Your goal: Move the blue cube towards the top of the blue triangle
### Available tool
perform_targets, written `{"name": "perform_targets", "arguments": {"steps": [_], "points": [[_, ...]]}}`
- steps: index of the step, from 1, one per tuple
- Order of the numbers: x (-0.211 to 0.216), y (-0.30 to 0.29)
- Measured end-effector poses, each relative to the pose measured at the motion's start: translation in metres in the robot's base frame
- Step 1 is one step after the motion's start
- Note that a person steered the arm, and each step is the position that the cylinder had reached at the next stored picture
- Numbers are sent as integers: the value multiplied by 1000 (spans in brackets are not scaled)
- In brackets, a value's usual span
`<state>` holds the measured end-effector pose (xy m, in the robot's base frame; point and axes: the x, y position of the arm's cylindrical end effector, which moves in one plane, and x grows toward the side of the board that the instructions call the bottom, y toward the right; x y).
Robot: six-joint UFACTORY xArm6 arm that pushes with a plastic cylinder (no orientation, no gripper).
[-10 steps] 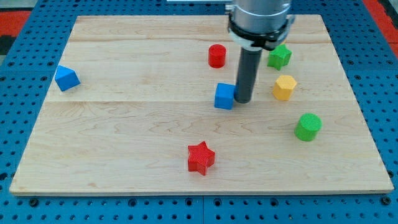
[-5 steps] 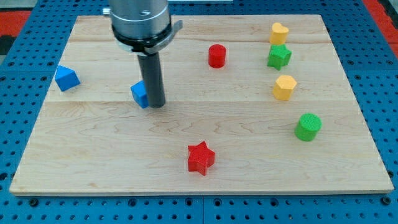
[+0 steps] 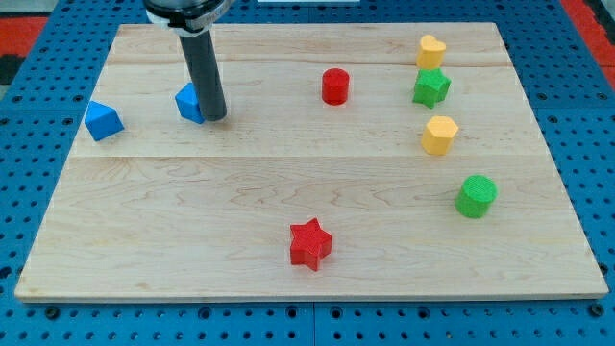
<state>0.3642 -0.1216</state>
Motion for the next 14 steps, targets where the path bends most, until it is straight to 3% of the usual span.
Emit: {"name": "perform_targets", "arguments": {"steps": [2, 4, 5, 7, 9, 13, 14], "points": [[-38, 9], [-22, 27], [-6, 16], [2, -65], [1, -68], [-65, -70], [-65, -82]]}}
